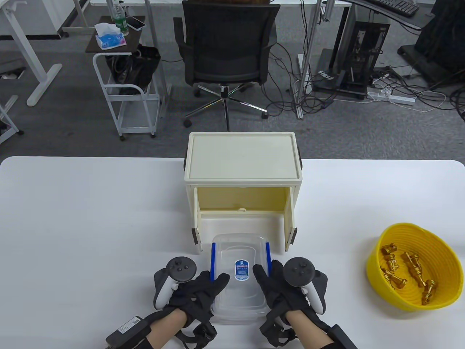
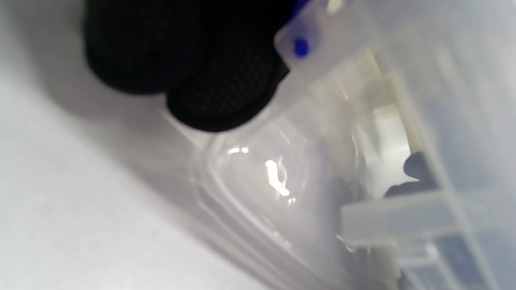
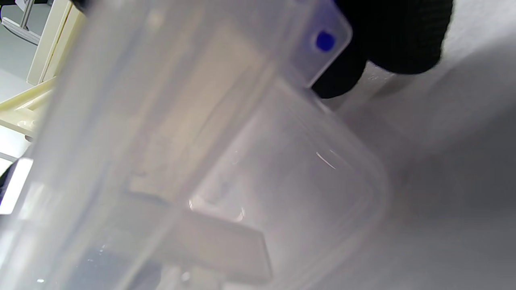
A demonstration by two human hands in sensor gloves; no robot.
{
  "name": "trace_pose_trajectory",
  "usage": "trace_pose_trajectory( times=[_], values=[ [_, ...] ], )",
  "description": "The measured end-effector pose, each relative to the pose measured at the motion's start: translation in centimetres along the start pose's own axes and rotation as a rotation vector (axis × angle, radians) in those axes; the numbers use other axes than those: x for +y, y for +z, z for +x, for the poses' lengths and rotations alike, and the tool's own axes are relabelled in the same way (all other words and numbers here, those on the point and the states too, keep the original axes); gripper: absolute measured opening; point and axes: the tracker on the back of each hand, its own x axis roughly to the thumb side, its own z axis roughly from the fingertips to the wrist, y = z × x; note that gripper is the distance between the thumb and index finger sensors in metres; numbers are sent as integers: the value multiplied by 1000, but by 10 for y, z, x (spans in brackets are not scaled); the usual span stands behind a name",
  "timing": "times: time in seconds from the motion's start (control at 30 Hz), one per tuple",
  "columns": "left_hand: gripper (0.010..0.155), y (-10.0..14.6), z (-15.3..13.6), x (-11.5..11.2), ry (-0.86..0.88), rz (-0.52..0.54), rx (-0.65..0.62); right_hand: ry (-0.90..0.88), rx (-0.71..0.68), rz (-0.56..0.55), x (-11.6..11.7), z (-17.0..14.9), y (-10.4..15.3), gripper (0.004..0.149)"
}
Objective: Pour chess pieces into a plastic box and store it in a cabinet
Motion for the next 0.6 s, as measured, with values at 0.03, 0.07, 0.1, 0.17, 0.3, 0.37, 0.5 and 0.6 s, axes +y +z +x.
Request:
trace_pose_trajectory(
  times=[0.03, 0.07, 0.1, 0.17, 0.3, 0.37, 0.5, 0.6],
  values=[
    [85, -1, -1, 1, 21, -29, 12, -8, -6, 5, 0, -1, -1, 90],
    [85, -2, -2, 1, 33, -49, 16, -19, -10, 8, 0, -3, -1, 90],
    [84, -3, -3, 2, 45, -67, 18, -37, -11, 16, 0, -4, -2, 90],
    [84, -3, -4, 2, 56, -78, 9, -63, -12, 30, -1, -7, -3, 89],
    [81, -4, -7, 1, 88, -85, -8, -87, -12, 51, -2, -10, -5, 89],
    [80, -4, -8, 1, 105, -99, -9, -92, -16, 55, -2, -10, -6, 88],
    [79, -5, -9, 2, 137, -128, -16, -109, -19, 66, -3, -12, -7, 89],
    [77, -5, -12, 3, 162, -144, -22, -124, -23, 75, -3, -14, -8, 89]
  ],
)
